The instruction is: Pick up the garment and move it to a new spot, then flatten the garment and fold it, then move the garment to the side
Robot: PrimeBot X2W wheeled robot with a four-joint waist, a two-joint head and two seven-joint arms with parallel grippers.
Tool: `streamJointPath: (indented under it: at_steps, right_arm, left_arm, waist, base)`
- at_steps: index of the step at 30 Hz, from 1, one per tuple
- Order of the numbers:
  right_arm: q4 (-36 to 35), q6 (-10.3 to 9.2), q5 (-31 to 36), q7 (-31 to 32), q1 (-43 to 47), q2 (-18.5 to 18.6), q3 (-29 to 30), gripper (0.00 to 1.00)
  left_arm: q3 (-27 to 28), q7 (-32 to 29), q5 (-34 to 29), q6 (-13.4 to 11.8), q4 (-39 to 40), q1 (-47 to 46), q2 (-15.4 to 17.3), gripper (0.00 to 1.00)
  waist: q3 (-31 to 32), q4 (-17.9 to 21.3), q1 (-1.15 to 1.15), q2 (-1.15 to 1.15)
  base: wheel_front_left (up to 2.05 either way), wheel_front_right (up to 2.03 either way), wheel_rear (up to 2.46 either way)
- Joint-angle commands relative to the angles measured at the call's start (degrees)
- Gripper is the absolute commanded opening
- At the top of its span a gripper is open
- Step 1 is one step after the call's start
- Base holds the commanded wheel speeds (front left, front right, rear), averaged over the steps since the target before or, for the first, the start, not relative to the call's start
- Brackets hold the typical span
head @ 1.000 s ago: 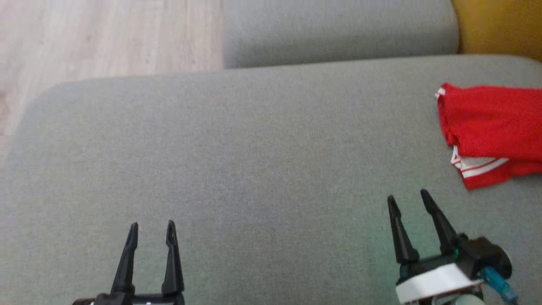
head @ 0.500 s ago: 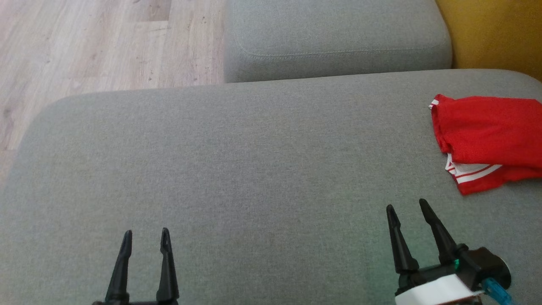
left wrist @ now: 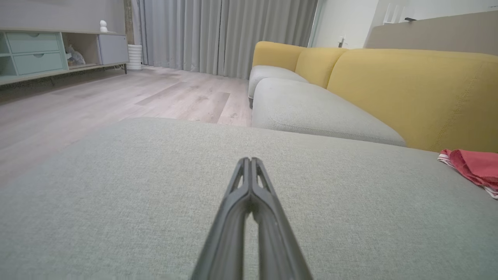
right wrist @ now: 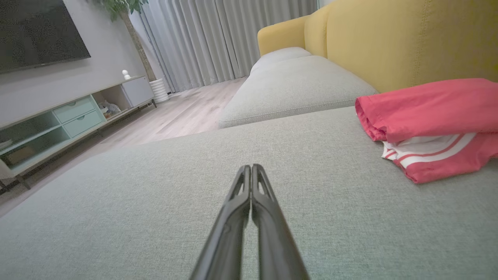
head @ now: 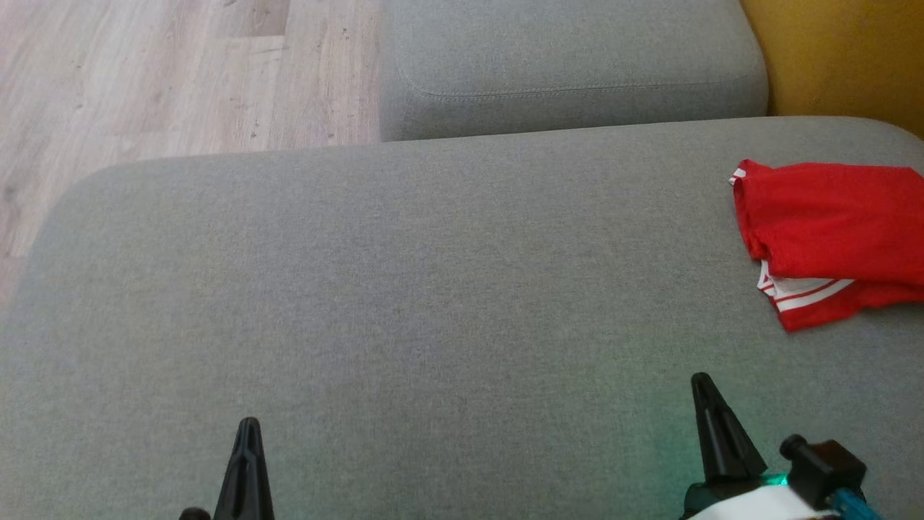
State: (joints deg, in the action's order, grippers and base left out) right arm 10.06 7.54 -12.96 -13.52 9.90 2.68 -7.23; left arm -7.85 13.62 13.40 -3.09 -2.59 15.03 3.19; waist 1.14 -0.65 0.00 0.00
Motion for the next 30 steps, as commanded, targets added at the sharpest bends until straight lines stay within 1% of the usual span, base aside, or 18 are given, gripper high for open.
streamJointPath:
  at_steps: [1,30]
  right_arm:
    - [-1.51,0.00,-2.09,0.44,-2.51,0.52,0.31,0.00]
    - [-0.10,-0.02,-22.86,4.27,-5.95,1.47,2.30,0.00]
  left_arm:
    - [0.56,-0.18,1.94,0.31,1.40,-2.11,0.40,0.00]
    - [2.58,-4.09,22.68,3.07,-2.30,-7.14,1.29,0.00]
  waist:
    - [-0.02,0.00,0.00,0.00]
    - [-0.34,0.16,0.00,0.00]
  base:
    - [0.00,0.00,0.00]
    - [0.00,0.00,0.00]
